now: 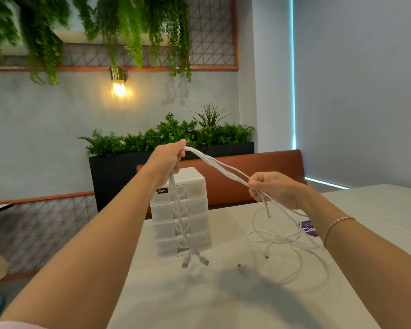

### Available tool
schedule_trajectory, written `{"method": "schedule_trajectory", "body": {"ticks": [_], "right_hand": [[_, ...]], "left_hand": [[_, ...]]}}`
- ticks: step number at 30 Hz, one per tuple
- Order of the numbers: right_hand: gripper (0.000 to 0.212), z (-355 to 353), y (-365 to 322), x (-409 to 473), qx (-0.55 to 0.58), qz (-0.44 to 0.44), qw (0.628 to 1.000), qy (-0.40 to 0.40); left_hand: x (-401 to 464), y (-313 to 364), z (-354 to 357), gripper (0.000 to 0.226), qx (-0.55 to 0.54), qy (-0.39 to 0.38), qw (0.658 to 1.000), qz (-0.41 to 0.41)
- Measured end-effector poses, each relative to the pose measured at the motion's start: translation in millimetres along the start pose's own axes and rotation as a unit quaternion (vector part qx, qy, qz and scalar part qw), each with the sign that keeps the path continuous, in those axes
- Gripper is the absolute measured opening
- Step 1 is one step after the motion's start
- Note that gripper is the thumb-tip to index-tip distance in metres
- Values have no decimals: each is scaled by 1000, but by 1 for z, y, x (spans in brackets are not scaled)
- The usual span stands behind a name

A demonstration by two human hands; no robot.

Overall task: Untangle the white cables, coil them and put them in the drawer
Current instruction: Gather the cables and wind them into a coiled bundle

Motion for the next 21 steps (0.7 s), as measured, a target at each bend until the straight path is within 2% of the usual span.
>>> {"method": "schedule_trajectory", "body": {"ticks": [4, 6, 11, 15, 21], "right_hand": [[12, 4, 23, 6, -34, 35, 999, -6], [14, 4, 36, 9, -95, 57, 994, -5], [23, -32, 99, -1, -186, 113, 972, 88], [29, -39, 148, -3, -176, 176, 962, 109], [27, -31, 157, 7, -178, 214, 957, 83]], "left_hand": [[1, -1, 0, 40, 10, 21, 1000, 4], [0, 0, -3, 39, 0, 35, 999, 5], [5, 7, -35, 39, -67, 80, 995, 1], [7, 9, -39, 38, -73, 91, 993, 6], [9, 19, -35, 39, -61, 87, 994, 22]]}}
Point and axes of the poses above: each hand's wrist, its own x-axis towards the middle knuckle, its own z-axis out of the palm, y = z × x, the point moved 10 cm from there along x, towards the middle knuckle, and after that the axes turned 13 degrees about z, right-handed, at the moved point
